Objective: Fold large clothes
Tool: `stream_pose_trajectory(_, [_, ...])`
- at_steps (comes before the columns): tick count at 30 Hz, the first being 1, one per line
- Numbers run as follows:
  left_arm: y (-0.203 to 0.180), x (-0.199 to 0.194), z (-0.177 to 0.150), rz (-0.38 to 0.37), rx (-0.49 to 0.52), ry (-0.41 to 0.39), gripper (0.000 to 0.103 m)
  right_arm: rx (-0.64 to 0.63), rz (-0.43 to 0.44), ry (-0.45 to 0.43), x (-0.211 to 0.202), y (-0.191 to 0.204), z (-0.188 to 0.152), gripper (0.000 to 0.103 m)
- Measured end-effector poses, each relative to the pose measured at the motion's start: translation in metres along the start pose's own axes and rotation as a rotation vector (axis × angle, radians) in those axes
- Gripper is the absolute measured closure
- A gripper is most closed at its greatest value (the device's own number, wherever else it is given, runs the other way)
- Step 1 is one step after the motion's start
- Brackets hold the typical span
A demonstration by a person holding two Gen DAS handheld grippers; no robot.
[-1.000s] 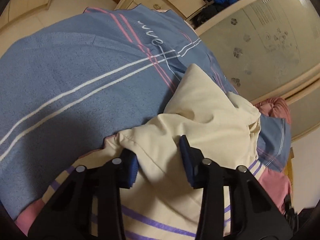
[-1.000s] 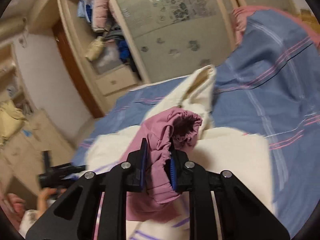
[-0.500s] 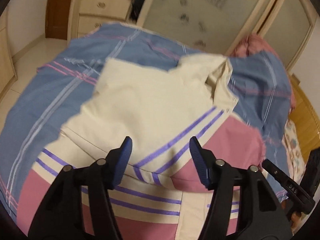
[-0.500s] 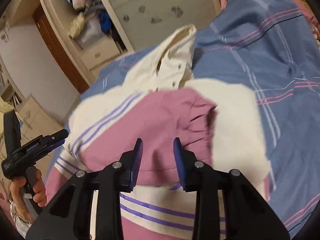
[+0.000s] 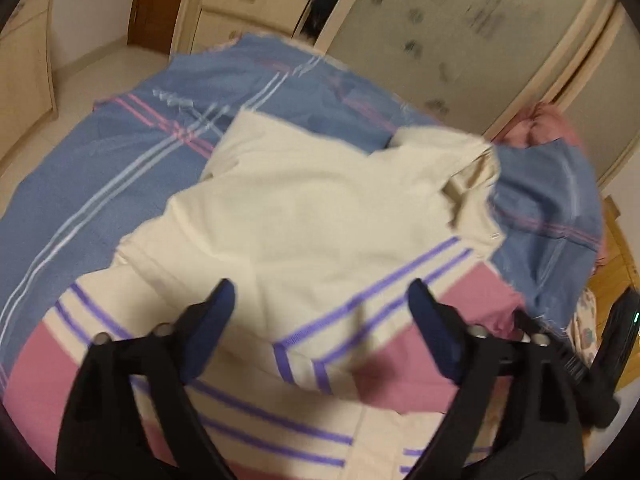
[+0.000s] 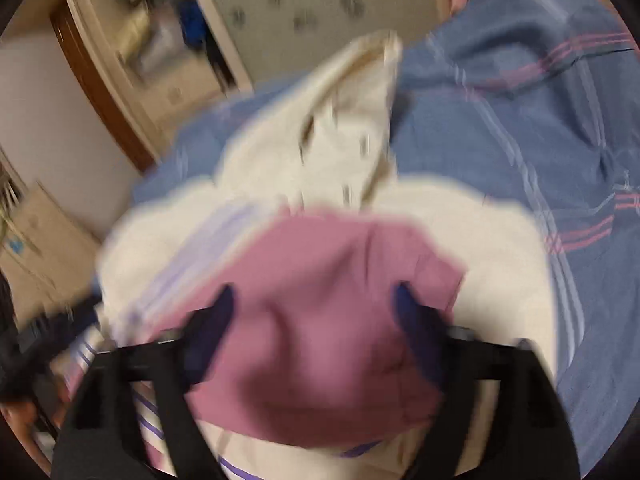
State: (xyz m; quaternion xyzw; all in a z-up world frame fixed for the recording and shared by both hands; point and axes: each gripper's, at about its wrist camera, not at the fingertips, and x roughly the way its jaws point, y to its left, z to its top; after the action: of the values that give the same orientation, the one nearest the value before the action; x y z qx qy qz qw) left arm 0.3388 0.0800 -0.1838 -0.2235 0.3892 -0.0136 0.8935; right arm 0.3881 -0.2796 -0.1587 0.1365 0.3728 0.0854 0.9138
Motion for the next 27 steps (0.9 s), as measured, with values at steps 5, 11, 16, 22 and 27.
stream_pose_trajectory(5, [-0.009,-0.011,-0.014,0.029,0.059,-0.044,0.007,0.005,-0.014,-0.014,0.030,0.003,0.081,0.002])
stream_pose_trajectory(11, [-0.019,-0.009,-0.018,0.107,0.196,-0.092,0.007,0.179,-0.075,0.143,0.153,-0.024,0.146,0.002])
stream_pose_trajectory(16, [-0.026,-0.015,-0.020,0.139,0.285,-0.128,0.007,0.343,-0.034,0.241,0.214,-0.038,0.149,0.002])
stream_pose_trajectory(22, [-0.030,-0.013,-0.024,0.136,0.300,-0.121,0.007,0.227,-0.153,0.250,0.239,-0.005,0.139,0.041])
stream_pose_trajectory(27, [-0.030,-0.011,-0.026,0.141,0.295,-0.110,0.007,0.160,-0.140,0.137,0.203,0.006,0.137,0.089])
